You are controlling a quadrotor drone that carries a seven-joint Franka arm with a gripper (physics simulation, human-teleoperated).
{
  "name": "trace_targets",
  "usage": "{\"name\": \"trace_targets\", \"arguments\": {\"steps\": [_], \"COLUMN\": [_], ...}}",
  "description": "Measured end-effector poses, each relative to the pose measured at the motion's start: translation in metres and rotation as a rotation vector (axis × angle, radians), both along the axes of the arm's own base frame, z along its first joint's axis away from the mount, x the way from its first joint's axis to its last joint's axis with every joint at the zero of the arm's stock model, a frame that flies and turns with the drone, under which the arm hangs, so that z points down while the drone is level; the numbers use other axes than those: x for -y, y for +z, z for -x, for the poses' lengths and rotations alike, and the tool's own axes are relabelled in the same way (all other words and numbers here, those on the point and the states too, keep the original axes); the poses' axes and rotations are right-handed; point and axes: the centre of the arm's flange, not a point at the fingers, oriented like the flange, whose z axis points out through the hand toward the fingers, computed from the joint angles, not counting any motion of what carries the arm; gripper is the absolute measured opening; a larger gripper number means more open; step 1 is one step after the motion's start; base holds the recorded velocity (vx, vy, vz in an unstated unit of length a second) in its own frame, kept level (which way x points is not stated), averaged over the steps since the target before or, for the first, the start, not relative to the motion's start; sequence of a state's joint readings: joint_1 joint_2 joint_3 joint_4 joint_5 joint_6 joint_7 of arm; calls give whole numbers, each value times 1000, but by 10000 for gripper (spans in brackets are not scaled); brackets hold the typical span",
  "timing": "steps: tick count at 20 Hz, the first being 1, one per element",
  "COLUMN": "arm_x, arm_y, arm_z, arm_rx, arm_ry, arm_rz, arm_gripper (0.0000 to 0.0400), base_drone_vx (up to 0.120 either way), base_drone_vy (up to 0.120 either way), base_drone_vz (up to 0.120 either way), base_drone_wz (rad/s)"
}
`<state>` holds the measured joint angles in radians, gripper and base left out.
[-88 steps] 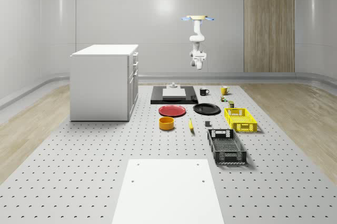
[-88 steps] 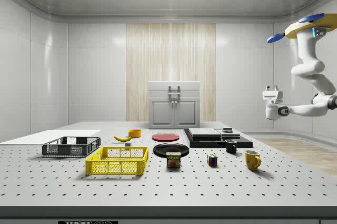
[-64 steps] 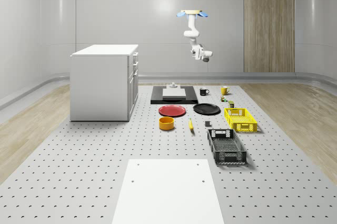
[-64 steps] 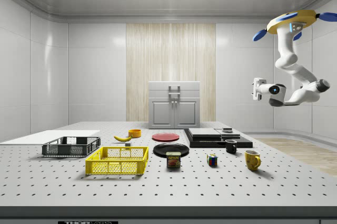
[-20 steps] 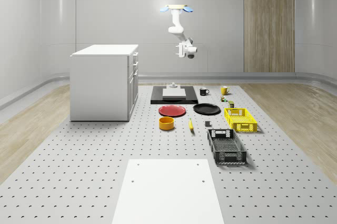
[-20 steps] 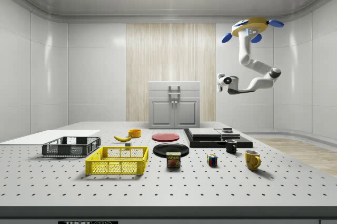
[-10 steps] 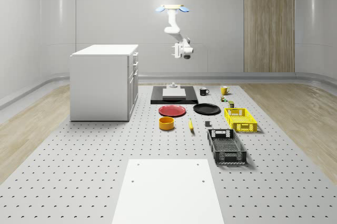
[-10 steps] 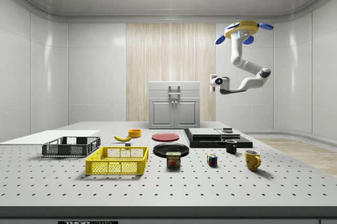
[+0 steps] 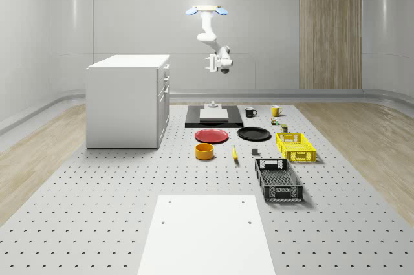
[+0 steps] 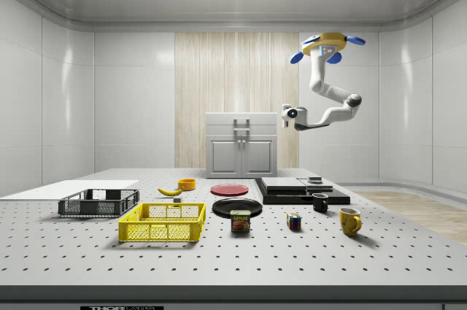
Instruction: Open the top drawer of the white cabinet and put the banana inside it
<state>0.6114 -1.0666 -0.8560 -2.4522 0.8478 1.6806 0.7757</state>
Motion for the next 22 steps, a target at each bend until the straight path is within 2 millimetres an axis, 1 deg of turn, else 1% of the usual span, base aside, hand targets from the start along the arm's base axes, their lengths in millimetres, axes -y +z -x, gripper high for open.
{"name": "trace_targets", "arguments": {"steps": [12, 17, 19, 22], "arm_x": [0, 0, 0, 0], "arm_y": [0, 0, 0, 0], "arm_z": [0, 0, 0, 0], "arm_rx": [0, 0, 0, 0], "arm_ry": [0, 0, 0, 0], "arm_rz": [0, 0, 0, 0], "arm_gripper": [400, 400, 400, 400], "base_drone_vx": [120, 0, 120, 120], "base_drone_vy": [-120, -120, -120, -13], "base_drone_vz": [0, 0, 0, 0], "base_drone_wz": [0, 0, 0, 0]}}
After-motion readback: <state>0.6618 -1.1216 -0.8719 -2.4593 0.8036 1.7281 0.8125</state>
